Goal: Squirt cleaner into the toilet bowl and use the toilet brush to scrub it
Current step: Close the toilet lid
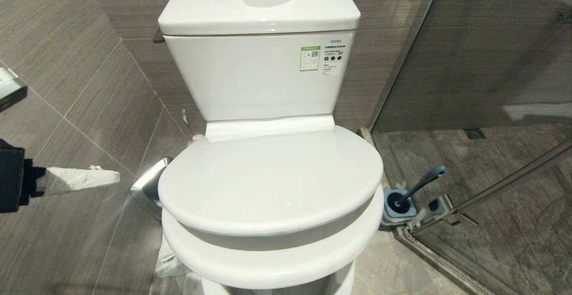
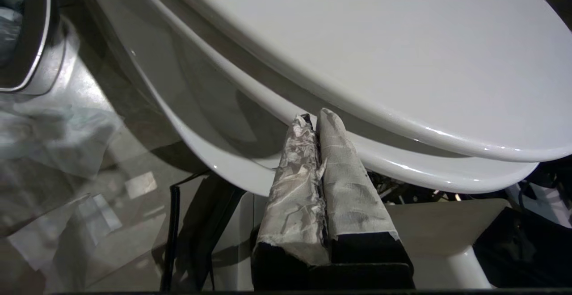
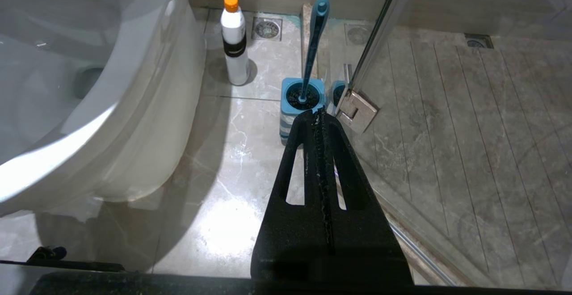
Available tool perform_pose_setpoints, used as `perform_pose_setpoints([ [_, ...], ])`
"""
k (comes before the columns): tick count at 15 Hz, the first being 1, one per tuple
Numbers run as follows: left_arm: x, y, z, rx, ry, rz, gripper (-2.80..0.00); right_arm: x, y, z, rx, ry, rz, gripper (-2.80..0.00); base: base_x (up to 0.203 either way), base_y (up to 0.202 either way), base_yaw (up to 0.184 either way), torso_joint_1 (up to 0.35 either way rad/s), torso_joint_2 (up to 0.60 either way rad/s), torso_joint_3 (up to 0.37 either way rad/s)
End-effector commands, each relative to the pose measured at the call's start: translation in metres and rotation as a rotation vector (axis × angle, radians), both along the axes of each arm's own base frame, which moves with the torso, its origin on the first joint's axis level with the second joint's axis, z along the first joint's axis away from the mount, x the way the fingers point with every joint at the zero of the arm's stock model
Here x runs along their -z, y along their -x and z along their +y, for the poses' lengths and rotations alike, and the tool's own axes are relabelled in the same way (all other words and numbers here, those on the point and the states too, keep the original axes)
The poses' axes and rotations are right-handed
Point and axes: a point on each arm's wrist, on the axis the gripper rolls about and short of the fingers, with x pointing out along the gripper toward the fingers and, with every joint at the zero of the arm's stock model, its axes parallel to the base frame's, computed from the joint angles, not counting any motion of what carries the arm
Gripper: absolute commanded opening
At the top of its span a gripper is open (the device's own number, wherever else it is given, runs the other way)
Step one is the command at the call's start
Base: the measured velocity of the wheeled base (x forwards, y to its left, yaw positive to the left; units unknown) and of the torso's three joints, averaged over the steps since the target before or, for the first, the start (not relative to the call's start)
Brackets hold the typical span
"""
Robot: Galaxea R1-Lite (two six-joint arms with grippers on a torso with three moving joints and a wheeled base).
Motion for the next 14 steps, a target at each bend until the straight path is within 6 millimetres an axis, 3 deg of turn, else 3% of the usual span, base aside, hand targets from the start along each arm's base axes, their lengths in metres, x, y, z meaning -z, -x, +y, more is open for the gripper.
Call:
perform_pose_setpoints([
  [1,-0.002,-0.002,-0.002,-0.008,-0.023,-0.003,-2.8,0.0,0.0,0.0,-0.001,0.001,0.001,-2.8,0.0,0.0,0.0,0.0,0.01,0.097],
  [8,-0.026,-0.009,-0.031,-0.175,-0.327,-0.125,-2.8,0.0,0.0,0.0,-0.001,0.001,0.001,-2.8,0.0,0.0,0.0,0.001,0.0,0.182],
  [11,-0.03,-0.015,-0.036,-0.203,-0.366,-0.138,-2.8,0.0,0.0,0.0,-0.001,0.001,0.001,-2.8,0.0,0.0,0.0,0.002,0.0,0.111],
  [14,-0.029,-0.038,-0.041,-0.201,-0.377,-0.111,-2.8,0.0,0.0,0.0,-0.001,0.001,0.001,-2.8,0.0,0.0,0.0,0.001,0.0,0.011],
])
